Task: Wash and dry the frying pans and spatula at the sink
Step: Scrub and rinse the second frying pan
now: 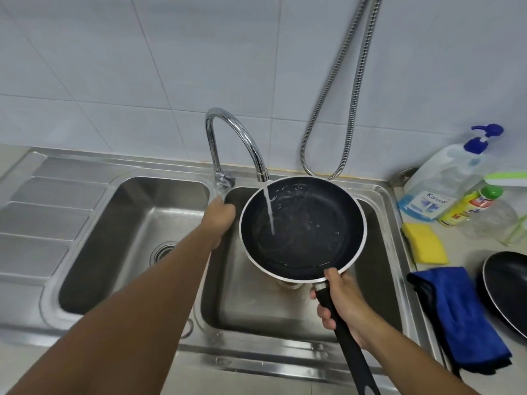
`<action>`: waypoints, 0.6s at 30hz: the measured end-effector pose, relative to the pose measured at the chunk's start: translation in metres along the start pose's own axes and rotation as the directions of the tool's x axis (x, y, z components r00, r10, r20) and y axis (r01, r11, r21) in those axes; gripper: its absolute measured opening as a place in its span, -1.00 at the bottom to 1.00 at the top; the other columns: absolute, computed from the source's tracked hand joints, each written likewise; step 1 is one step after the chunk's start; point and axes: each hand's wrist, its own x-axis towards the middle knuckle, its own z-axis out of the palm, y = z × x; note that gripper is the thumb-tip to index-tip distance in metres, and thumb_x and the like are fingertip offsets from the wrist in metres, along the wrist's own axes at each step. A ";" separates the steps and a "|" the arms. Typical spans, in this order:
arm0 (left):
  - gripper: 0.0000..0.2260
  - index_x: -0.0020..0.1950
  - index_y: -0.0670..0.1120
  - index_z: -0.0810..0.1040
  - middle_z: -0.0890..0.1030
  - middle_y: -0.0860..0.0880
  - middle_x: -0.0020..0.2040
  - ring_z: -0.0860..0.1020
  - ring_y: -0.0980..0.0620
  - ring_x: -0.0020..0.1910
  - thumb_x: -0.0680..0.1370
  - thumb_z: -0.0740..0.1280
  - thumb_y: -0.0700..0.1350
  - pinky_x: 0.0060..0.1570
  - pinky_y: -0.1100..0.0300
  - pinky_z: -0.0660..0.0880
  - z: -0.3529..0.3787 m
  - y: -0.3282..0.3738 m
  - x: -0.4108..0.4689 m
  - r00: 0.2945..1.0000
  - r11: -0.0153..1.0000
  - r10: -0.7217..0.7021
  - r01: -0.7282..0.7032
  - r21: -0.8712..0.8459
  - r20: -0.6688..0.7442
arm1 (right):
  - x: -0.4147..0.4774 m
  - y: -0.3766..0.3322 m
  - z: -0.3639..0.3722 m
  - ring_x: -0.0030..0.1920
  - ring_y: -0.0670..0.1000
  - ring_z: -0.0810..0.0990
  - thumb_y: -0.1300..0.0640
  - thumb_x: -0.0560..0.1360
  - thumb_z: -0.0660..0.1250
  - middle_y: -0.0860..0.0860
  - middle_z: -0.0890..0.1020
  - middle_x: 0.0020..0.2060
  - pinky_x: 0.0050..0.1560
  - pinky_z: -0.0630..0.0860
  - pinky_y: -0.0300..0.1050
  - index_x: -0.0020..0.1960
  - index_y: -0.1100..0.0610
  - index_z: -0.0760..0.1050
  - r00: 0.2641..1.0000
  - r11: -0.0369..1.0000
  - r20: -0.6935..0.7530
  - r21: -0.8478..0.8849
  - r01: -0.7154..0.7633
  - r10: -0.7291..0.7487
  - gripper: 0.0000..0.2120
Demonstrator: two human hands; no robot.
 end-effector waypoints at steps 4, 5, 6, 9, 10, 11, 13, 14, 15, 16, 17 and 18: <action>-0.55 0.41 -0.18 0.43 0.55 -0.13 0.01 0.53 -0.03 -0.07 0.53 0.09 -0.36 -0.14 0.12 0.53 0.010 0.028 0.040 0.999 0.987 0.044 -0.046 -0.155 -0.020 | 0.000 0.003 -0.004 -0.52 0.06 0.33 0.01 0.63 0.12 0.18 0.61 -0.22 -0.52 0.28 -0.18 0.22 0.19 0.34 1.000 1.000 0.008 0.000 -0.016 0.016 -0.72; -0.53 0.48 -0.17 0.37 0.53 -0.13 0.10 0.51 -0.03 0.00 0.58 0.07 -0.36 -0.08 0.14 0.52 0.015 0.032 0.044 0.998 0.987 0.051 -0.056 -0.151 -0.038 | 0.000 0.003 -0.004 -0.52 0.06 0.33 0.01 0.63 0.12 0.19 0.61 -0.22 -0.52 0.28 -0.18 0.20 0.15 0.33 1.000 1.000 0.009 0.011 -0.014 0.013 -0.75; -0.50 0.56 -0.15 0.29 0.50 -0.14 0.26 0.50 -0.04 0.11 0.61 0.05 -0.36 0.02 0.16 0.51 0.018 0.036 0.043 0.996 0.990 0.064 -0.070 -0.122 -0.055 | -0.001 0.002 -0.004 -0.53 0.06 0.33 0.02 0.64 0.12 0.20 0.60 -0.22 -0.51 0.28 -0.19 0.18 0.11 0.32 1.000 1.000 0.007 0.021 -0.010 0.010 -0.81; -0.36 0.68 0.00 0.05 0.31 -0.14 0.56 0.45 0.07 0.03 0.63 0.01 -0.40 -0.19 0.42 0.43 0.023 0.042 0.042 0.989 0.989 0.146 -0.147 -0.021 -0.019 | -0.002 0.000 -0.005 -0.53 0.06 0.33 0.03 0.66 0.12 0.21 0.59 -0.21 -0.50 0.28 -0.19 0.13 0.03 0.31 1.000 1.000 0.005 0.017 0.005 -0.005 -0.90; -0.35 0.68 0.03 0.01 0.27 -0.15 0.59 0.42 0.11 -0.06 0.64 0.01 -0.40 -0.36 0.49 0.35 0.021 0.040 0.045 0.983 0.983 0.182 -0.182 0.037 0.009 | -0.002 -0.001 -0.006 -0.53 0.06 0.33 0.03 0.67 0.12 0.21 0.58 -0.21 -0.50 0.28 -0.20 0.13 0.02 0.31 1.000 1.000 0.006 0.008 0.014 -0.014 -0.92; -0.35 0.68 0.05 -0.01 0.26 -0.18 0.60 0.40 0.13 -0.12 0.64 0.01 -0.39 -0.44 0.48 0.32 0.014 0.039 0.046 0.979 0.974 0.202 -0.205 0.098 0.038 | -0.001 -0.002 -0.007 -0.54 0.06 0.33 0.04 0.67 0.12 0.21 0.58 -0.21 -0.50 0.28 -0.20 0.13 0.01 0.31 1.000 1.000 0.005 -0.002 0.027 -0.027 -0.93; -0.32 0.68 0.09 -0.02 0.27 -0.19 0.60 0.45 0.14 -0.11 0.64 0.04 -0.38 -0.40 0.48 0.38 0.001 0.031 0.047 0.961 0.942 0.262 -0.274 0.194 0.085 | -0.002 -0.003 -0.008 -0.54 0.06 0.32 0.06 0.67 0.13 0.20 0.58 -0.22 -0.49 0.28 -0.20 0.14 -0.02 0.31 0.998 0.998 0.000 -0.027 0.057 -0.057 -0.94; -0.30 0.69 0.10 -0.02 0.26 -0.15 0.61 0.51 0.09 0.01 0.63 0.06 -0.39 -0.26 0.43 0.45 -0.005 0.026 0.045 0.954 0.932 0.280 -0.298 0.205 0.111 | -0.003 -0.003 -0.008 -0.54 0.06 0.32 0.07 0.67 0.13 0.19 0.58 -0.23 -0.49 0.28 -0.19 0.14 -0.03 0.31 0.997 0.996 -0.004 -0.042 0.075 -0.075 -0.94; -0.29 0.68 0.08 0.02 0.27 -0.10 0.61 0.52 0.00 0.19 0.61 0.09 -0.41 -0.07 0.33 0.49 -0.008 0.018 0.040 0.949 0.930 0.291 -0.311 0.194 0.124 | -0.004 -0.004 -0.007 -0.54 0.07 0.32 0.08 0.67 0.13 0.18 0.58 -0.24 -0.49 0.28 -0.18 0.15 -0.05 0.31 0.995 0.993 -0.010 -0.059 0.099 -0.100 -0.92; -0.31 0.67 0.03 0.10 0.32 -0.07 0.58 0.48 -0.06 0.34 0.60 0.10 -0.42 0.08 0.24 0.46 -0.010 0.009 0.035 0.950 0.936 0.285 -0.304 0.175 0.127 | -0.005 -0.004 -0.006 -0.54 0.08 0.33 0.08 0.67 0.13 0.19 0.57 -0.24 -0.50 0.29 -0.17 0.18 -0.09 0.31 0.991 0.988 -0.018 -0.082 0.130 -0.132 -0.88; -0.36 0.64 -0.03 0.20 0.39 -0.06 0.52 0.45 -0.07 0.39 0.58 0.11 -0.42 0.16 0.18 0.42 -0.009 -0.002 0.029 0.957 0.947 0.264 -0.281 0.154 0.124 | -0.007 -0.004 -0.005 -0.54 0.09 0.35 0.08 0.67 0.13 0.20 0.57 -0.22 -0.51 0.32 -0.15 0.23 -0.14 0.29 0.985 0.980 -0.027 -0.111 0.164 -0.168 -0.82; -0.41 0.60 -0.06 0.29 0.46 -0.06 0.47 0.47 -0.07 0.38 0.58 0.12 -0.41 0.19 0.16 0.40 -0.008 -0.013 0.024 0.965 0.956 0.237 -0.253 0.149 0.116 | -0.008 -0.004 -0.004 -0.54 0.10 0.37 0.07 0.68 0.14 0.23 0.58 -0.20 -0.52 0.34 -0.15 0.29 -0.21 0.26 0.978 0.970 -0.039 -0.145 0.196 -0.203 -0.75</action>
